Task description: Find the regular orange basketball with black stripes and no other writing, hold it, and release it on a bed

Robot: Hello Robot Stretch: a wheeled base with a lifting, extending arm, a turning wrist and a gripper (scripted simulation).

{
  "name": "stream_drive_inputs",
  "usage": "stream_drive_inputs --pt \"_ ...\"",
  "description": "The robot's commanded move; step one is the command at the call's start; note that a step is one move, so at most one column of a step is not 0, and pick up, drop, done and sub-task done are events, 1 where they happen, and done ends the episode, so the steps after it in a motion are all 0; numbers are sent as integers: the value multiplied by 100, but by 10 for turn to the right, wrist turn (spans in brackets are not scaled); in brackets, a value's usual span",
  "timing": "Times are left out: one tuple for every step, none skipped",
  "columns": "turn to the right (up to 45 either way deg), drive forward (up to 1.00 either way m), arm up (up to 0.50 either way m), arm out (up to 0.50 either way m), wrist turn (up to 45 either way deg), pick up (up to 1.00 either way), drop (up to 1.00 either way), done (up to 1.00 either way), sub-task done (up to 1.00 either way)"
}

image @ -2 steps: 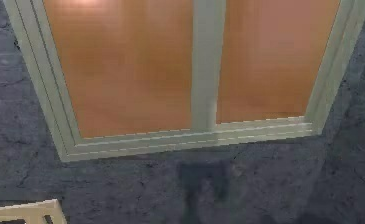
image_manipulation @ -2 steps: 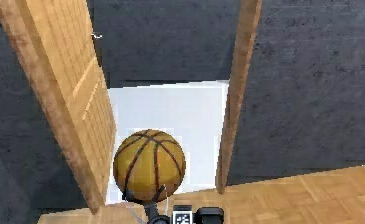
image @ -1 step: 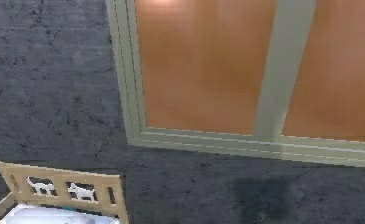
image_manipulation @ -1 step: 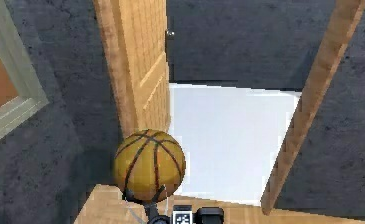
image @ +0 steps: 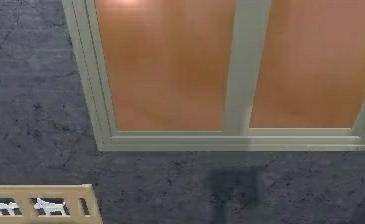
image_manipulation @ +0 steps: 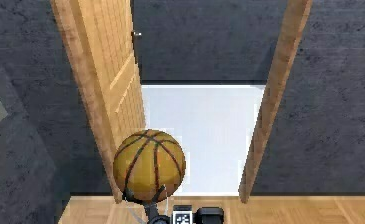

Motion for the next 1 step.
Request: stream_drive_inputs --pt "30 0 0 0 0 0 0 0 0"
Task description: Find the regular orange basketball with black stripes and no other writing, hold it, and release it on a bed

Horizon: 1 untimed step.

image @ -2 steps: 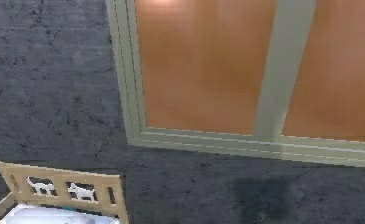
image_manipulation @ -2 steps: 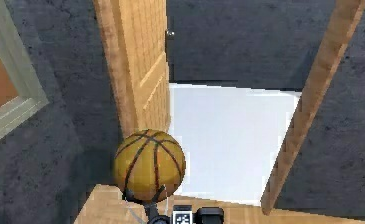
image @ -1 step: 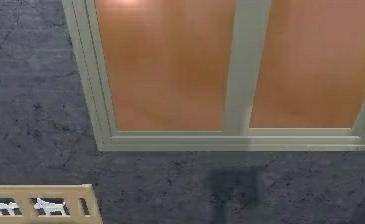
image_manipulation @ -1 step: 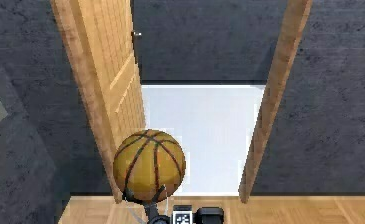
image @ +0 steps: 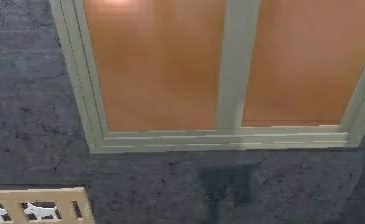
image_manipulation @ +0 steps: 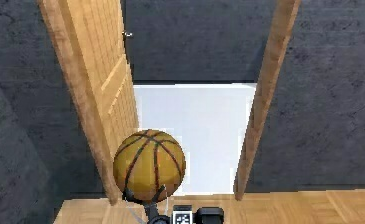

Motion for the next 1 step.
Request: stream_drive_inputs --pt "-30 0 0 0 0 0 0 0 0"
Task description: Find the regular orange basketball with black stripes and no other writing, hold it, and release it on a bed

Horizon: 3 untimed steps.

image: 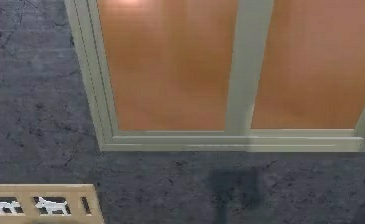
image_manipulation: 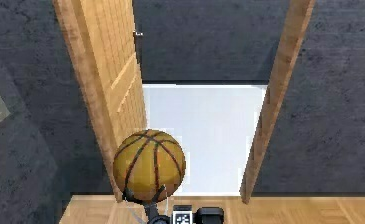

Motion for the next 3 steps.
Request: stream_drive_inputs --pt "-450 0 0 0 0 0 0 0 0" --pt "-60 0 0 0 0 0 0 0 0" --pt "0 20 0 0 0 0 0 0 0"
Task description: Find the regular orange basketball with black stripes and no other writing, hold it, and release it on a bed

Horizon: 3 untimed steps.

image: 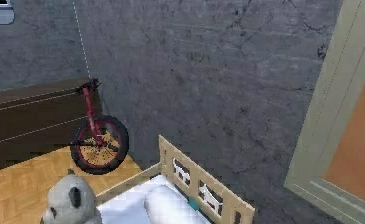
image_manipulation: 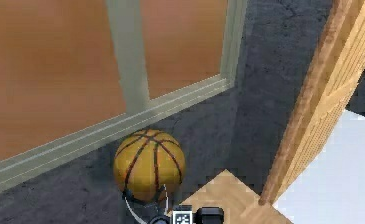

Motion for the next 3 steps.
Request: stream_drive_inputs --pt "450 0 0 0 0 0 0 0 0" --pt "420 0 0 0 0 0 0 0 0" --pt "-450 0 0 0 0 0 0 0 0"
